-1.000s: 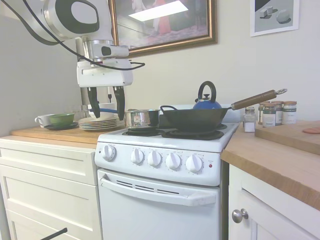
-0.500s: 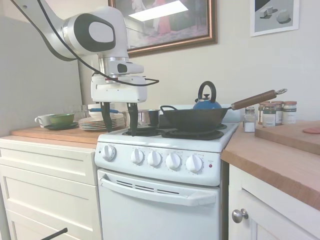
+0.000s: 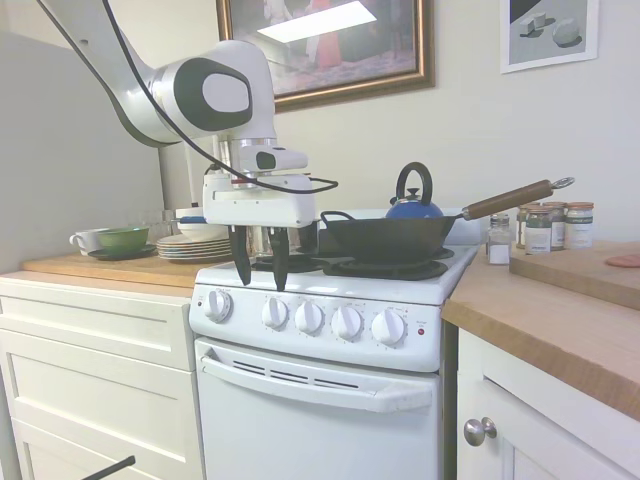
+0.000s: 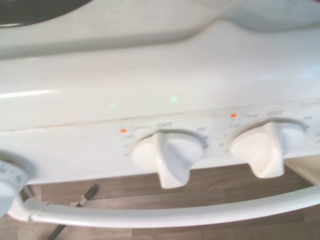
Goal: Turn on the stove on the top left
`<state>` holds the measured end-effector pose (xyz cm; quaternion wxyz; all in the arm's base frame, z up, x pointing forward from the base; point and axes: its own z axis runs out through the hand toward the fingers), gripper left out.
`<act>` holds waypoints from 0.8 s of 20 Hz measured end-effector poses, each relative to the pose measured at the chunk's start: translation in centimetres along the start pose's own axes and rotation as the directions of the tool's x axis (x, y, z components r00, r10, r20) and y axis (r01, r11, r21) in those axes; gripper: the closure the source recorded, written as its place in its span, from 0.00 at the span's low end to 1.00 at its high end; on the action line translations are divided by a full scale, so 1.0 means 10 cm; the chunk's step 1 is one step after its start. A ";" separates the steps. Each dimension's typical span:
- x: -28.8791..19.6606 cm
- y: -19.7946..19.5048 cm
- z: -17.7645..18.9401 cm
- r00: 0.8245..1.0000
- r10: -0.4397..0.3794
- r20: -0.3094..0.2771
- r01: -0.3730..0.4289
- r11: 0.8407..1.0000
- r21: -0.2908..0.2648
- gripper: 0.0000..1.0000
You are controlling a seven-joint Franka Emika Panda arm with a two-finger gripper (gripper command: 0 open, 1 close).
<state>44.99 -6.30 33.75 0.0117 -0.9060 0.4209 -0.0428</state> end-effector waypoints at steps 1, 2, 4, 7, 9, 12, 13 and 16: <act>0.01 0.00 0.01 1.000 0.002 -0.002 -0.002 1.000 -0.002 1.00; 0.02 -0.01 0.02 1.000 0.003 -0.004 -0.003 1.000 -0.005 1.00; 0.05 -0.01 0.04 1.000 0.009 -0.011 -0.009 1.000 -0.009 1.00; 0.09 -0.02 0.06 1.000 0.017 -0.017 -0.017 1.000 -0.011 1.00; 0.09 -0.02 0.06 0.999 0.021 -0.025 -0.022 1.000 -0.017 1.00; 0.10 -0.03 0.08 0.999 0.032 -0.044 -0.034 0.999 -0.029 1.00; 0.10 -0.03 0.09 0.998 0.035 -0.051 -0.037 0.999 -0.033 1.00; 0.11 -0.03 0.15 0.997 0.047 -0.060 -0.049 0.998 -0.039 1.00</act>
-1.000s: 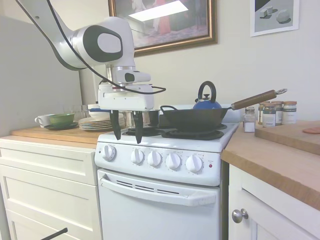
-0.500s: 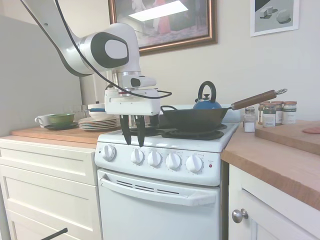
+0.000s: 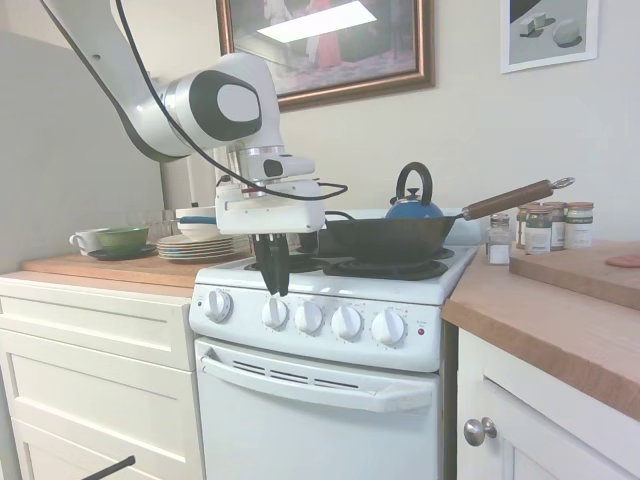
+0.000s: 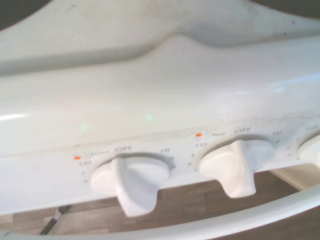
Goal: Turn on the stove on the top left
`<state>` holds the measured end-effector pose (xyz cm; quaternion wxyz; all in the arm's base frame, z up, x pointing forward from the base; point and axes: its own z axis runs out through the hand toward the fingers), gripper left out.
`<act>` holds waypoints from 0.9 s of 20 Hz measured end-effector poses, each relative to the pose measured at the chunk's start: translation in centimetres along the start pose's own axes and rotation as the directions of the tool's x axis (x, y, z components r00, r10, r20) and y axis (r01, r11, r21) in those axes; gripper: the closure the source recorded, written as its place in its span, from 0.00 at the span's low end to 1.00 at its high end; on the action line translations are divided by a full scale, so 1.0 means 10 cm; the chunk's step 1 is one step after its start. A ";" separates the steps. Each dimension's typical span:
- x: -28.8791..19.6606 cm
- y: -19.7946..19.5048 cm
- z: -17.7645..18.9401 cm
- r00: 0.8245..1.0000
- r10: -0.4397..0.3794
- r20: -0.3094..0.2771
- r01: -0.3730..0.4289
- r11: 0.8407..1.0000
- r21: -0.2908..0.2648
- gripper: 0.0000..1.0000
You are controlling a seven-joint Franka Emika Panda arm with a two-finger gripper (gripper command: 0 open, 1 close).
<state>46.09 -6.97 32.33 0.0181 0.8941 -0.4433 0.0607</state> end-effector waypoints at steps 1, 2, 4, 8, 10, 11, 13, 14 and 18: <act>0.01 0.00 0.02 1.000 0.002 -0.006 -0.002 1.000 -0.002 1.00; 0.01 0.00 0.04 1.000 0.007 -0.012 -0.008 1.000 -0.005 1.00; 0.02 -0.01 0.07 0.999 0.017 -0.027 -0.017 1.000 -0.012 1.00; 0.07 -0.05 0.12 0.998 0.034 -0.055 -0.035 0.999 -0.024 1.00; 0.12 -0.06 0.14 0.997 0.040 -0.063 -0.042 0.999 -0.025 1.00; 0.14 -0.07 0.14 0.997 0.041 -0.068 -0.043 0.999 -0.026 1.00; 0.19 -0.08 0.16 0.996 0.045 -0.072 -0.047 0.999 -0.026 1.00; 0.21 -0.08 0.18 0.996 0.047 -0.072 -0.049 0.998 -0.026 1.00; 0.29 -0.09 0.24 0.996 0.049 -0.075 -0.051 0.998 -0.034 1.00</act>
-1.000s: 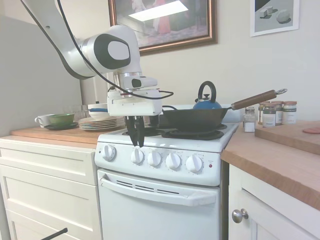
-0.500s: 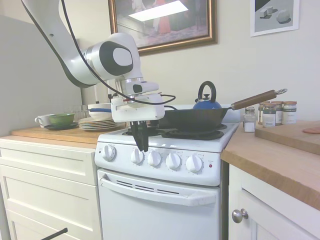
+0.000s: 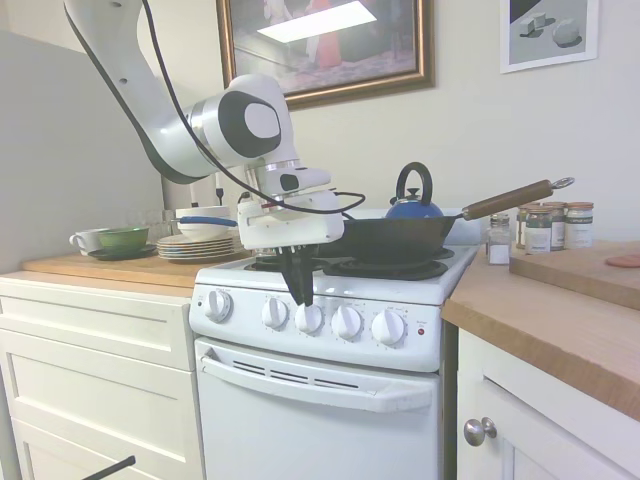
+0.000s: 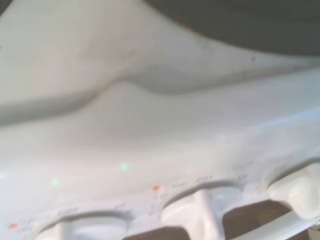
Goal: Turn on the stove on the top left
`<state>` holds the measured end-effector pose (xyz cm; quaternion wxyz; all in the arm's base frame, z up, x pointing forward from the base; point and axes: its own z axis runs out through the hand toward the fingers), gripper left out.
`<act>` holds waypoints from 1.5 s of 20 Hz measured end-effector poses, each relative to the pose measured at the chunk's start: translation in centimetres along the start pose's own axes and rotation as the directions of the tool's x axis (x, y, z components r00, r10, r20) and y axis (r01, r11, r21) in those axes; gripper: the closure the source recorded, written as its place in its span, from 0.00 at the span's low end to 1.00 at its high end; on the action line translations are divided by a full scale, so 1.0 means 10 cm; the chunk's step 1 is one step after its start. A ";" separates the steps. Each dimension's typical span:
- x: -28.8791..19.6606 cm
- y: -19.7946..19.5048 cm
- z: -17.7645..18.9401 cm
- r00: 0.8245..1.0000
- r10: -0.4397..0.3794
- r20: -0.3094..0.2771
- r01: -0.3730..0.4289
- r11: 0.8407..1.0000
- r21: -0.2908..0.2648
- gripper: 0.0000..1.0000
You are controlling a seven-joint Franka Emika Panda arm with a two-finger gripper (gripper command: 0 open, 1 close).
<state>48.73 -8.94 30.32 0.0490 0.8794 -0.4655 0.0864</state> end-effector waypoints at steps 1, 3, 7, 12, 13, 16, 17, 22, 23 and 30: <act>0.01 -0.01 0.01 1.000 -0.001 0.000 0.001 1.000 -0.002 1.00; 0.04 -0.03 0.03 1.000 -0.002 -0.002 0.002 1.000 -0.004 1.00; 0.04 -0.07 0.01 1.000 -0.008 -0.007 0.008 1.000 0.001 1.00; 0.00 -0.11 0.01 1.000 -0.019 -0.005 0.019 1.000 0.000 1.00; 0.00 -0.12 0.01 1.000 -0.019 -0.005 0.019 1.000 0.000 1.00; -0.01 -0.12 0.02 1.000 -0.020 -0.004 0.020 1.000 -0.001 1.00; -0.02 -0.13 0.02 1.000 -0.020 -0.003 0.020 1.000 -0.002 1.00; -0.08 -0.18 0.03 1.000 -0.022 0.001 0.022 1.000 -0.005 1.00; -0.10 -0.18 0.04 1.000 -0.023 0.002 0.023 1.000 -0.006 1.00; -0.15 -0.20 0.09 1.000 -0.023 0.010 0.023 1.000 -0.012 1.00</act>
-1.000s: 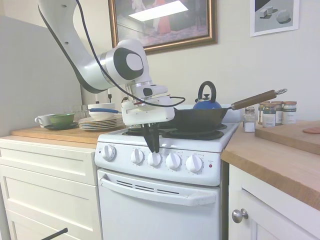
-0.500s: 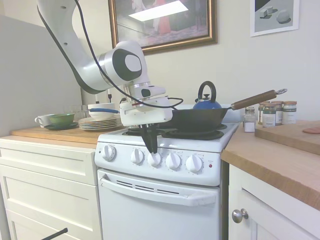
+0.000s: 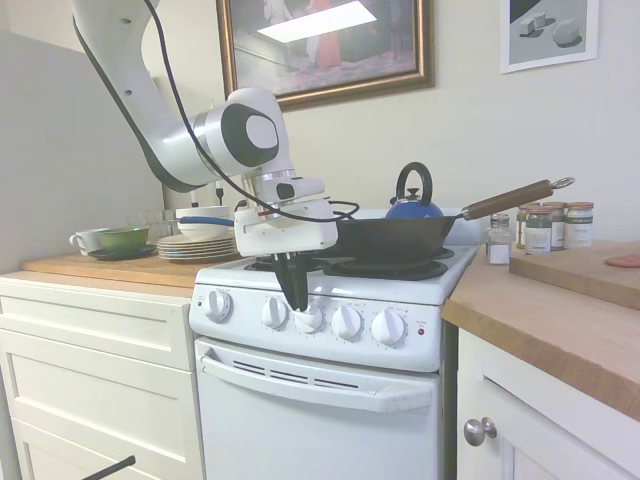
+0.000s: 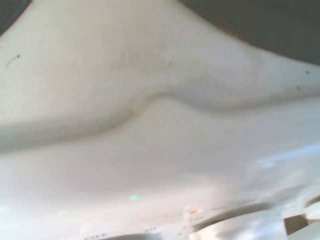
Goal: Turn on the stove on the top left
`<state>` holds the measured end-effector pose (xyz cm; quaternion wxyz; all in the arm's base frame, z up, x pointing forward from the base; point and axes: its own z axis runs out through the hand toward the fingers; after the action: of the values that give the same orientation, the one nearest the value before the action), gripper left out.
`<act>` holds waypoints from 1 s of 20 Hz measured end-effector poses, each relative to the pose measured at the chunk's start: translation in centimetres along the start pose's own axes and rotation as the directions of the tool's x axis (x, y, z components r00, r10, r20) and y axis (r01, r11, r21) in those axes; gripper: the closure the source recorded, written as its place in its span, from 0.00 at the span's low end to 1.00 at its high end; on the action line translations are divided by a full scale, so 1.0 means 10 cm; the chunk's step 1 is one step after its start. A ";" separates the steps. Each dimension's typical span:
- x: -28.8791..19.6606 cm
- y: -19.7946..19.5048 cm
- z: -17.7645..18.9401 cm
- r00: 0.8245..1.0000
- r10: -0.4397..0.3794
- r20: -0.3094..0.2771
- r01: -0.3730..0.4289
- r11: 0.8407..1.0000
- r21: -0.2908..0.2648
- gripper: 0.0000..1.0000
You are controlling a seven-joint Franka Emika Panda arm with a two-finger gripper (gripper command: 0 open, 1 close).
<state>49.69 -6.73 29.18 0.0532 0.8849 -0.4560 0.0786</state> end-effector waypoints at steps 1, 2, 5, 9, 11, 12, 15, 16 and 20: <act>-0.01 0.00 0.00 1.000 -0.001 0.000 0.001 1.000 0.000 1.00; -0.01 -0.01 0.00 1.000 -0.001 0.000 0.001 1.000 0.001 1.00; -0.04 -0.02 0.01 1.000 -0.005 0.001 0.005 1.000 0.004 1.00; -0.04 -0.02 0.01 1.000 0.002 0.005 -0.002 1.000 0.009 1.00; -0.04 -0.03 0.00 1.000 0.012 0.013 -0.012 1.000 0.021 1.00; -0.04 -0.03 0.00 1.000 0.014 0.016 -0.015 1.000 0.026 1.00; -0.05 -0.05 -0.01 1.000 0.018 0.021 -0.018 0.999 0.036 1.00; -0.05 -0.05 -0.01 1.000 0.019 0.023 -0.020 0.999 0.038 1.00; -0.05 -0.04 -0.01 0.999 0.030 0.042 -0.032 0.998 0.049 1.00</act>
<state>49.77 -6.07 29.13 0.0207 0.8803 -0.4685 0.0724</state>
